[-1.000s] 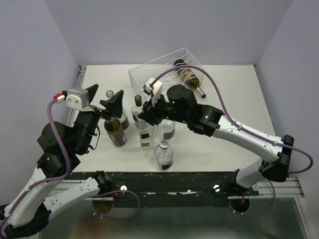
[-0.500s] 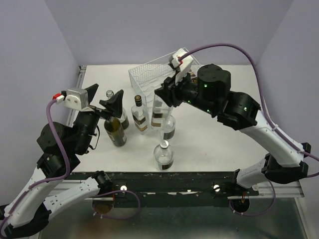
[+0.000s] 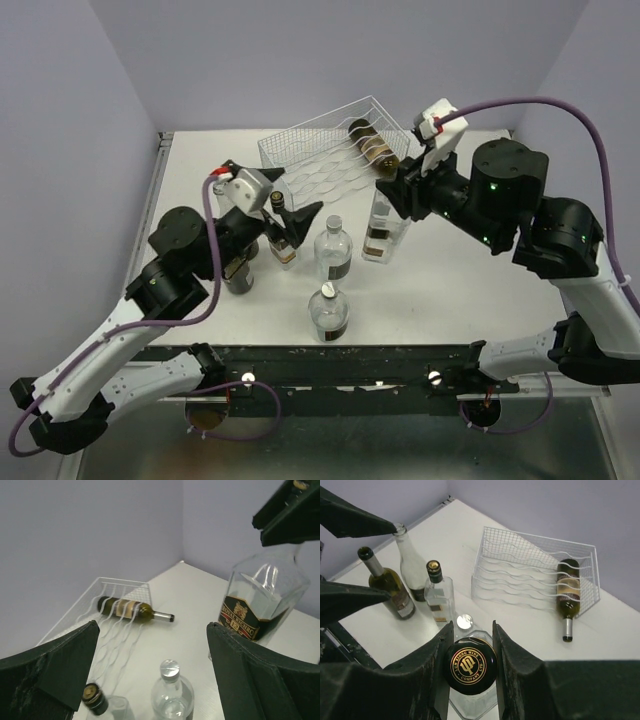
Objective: Put the wine bottle on the wine rack
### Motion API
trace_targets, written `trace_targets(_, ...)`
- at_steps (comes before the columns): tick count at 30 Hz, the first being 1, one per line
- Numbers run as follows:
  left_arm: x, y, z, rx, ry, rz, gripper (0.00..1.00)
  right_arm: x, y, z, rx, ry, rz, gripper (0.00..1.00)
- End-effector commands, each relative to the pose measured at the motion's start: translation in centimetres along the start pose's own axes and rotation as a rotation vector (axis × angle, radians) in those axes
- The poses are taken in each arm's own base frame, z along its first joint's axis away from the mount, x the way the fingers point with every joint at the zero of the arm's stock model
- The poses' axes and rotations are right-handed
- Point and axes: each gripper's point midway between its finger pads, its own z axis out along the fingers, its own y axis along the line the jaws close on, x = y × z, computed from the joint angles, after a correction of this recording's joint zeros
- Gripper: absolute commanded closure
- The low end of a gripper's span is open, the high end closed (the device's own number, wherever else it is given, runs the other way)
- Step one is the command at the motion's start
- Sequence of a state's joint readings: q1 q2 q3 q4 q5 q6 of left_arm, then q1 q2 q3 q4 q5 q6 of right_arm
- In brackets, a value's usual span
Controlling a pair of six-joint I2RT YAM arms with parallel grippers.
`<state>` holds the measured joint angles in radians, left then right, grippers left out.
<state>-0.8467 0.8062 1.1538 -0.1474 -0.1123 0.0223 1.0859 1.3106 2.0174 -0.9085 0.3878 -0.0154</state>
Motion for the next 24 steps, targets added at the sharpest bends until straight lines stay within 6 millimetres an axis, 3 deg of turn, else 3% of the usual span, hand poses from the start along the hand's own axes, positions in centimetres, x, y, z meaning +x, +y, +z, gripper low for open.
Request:
trace_targets(1, 1.6, -7.2, 2.1, 0.389, -0.023, 0.013, 0.01, -1.0, -2.8, -4.0, 0.082, -0.067, 0.080, 1.00)
trace_targets(7, 5.3, -12.1, 1.3, 0.702, -0.023, 0.068, 0.01, 3.3, -2.3, -6.8, 0.013, 0.028, 0.119, 1.00)
trace_targets(12, 6.5, -15.7, 0.1, 0.932, -0.052, -0.055, 0.01, 5.5, -1.2, -8.8, -0.080, 0.051, 0.165, 0.99)
trace_targets(17, 7.2, -17.2, 1.5, 1.007, -0.027, -0.187, 0.01, 5.9, -0.8, -9.9, -0.120, 0.037, 0.209, 1.00)
trace_targets(24, 8.3, -19.1, 2.7, 1.060, 0.030, -0.309, 0.01, 4.7, -0.5, -10.2, -0.150, -0.008, 0.212, 1.00)
